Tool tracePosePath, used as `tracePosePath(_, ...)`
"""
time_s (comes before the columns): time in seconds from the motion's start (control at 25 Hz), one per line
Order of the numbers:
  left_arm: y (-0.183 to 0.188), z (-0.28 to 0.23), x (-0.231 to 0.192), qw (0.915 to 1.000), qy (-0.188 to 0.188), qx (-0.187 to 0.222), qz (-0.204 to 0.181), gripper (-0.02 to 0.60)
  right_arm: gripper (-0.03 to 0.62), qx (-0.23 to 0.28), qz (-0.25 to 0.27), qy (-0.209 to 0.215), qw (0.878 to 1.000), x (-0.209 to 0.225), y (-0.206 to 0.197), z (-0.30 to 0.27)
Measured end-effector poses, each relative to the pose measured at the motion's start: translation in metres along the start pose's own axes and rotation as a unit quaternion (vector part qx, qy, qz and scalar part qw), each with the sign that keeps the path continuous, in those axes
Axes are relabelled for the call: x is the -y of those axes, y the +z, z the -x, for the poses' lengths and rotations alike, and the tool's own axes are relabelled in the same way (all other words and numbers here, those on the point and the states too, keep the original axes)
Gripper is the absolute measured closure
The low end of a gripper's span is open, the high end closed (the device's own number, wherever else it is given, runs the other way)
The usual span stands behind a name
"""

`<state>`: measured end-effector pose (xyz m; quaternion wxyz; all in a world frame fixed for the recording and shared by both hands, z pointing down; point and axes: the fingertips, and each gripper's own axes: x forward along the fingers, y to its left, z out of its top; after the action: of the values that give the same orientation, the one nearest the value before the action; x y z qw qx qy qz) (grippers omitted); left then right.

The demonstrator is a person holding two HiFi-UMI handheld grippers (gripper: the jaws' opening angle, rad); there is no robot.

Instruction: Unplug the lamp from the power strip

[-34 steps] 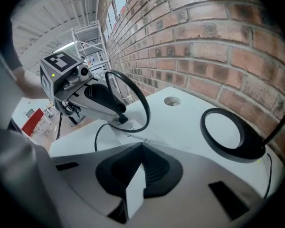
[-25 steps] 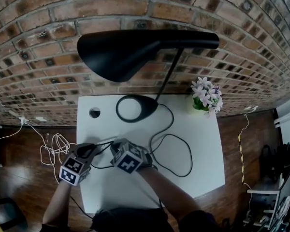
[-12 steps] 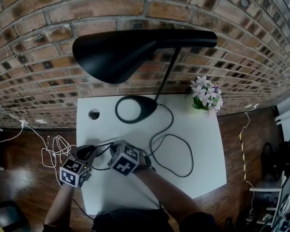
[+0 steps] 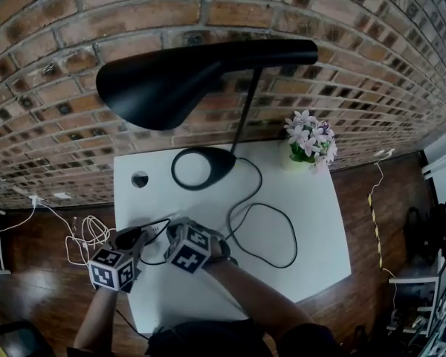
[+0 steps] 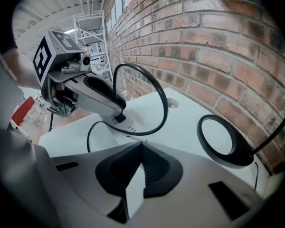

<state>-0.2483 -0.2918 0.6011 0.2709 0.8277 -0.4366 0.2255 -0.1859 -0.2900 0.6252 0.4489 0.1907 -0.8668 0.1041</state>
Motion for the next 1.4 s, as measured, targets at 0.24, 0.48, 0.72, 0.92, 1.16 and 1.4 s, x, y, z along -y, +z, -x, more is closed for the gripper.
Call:
tracePosePath(0.24, -0.004, 0.0, 0.002, 0.9997, -0.001, -0.016, -0.021, 0.525, 0.597, -0.003, 0.006, -0.002, 1.0, -0.001, -0.001, 0.0)
tracePosePath(0.48, 0.001, 0.003, 0.004, 1.0, -0.006, 0.004, 0.005, 0.525, 0.597, -0.005, -0.016, 0.006, 1.0, 0.0, -0.001, 0.001)
tracePosePath(0.72, 0.002, 0.003, 0.003, 0.9999, -0.008, 0.011, 0.008, 0.526, 0.597, -0.002, -0.044, 0.016, 0.999, 0.002, 0.0, 0.002)
tracePosePath(0.92, 0.003, 0.003, 0.009, 0.9987, -0.011, 0.013, -0.048, 0.526, 0.597, -0.014, -0.046, 0.026, 0.998, 0.003, 0.0, 0.001)
tracePosePath(1.16, 0.002, 0.003, 0.009, 0.9986, -0.019, 0.018, -0.047, 0.528, 0.597, -0.017, -0.05, 0.032, 0.998, 0.003, -0.001, 0.002)
tracePosePath(1.4, 0.006, 0.0, 0.01, 0.9922, 0.004, -0.002, -0.125, 0.528, 0.597, -0.021, -0.051, 0.03, 0.998, 0.004, 0.002, 0.001)
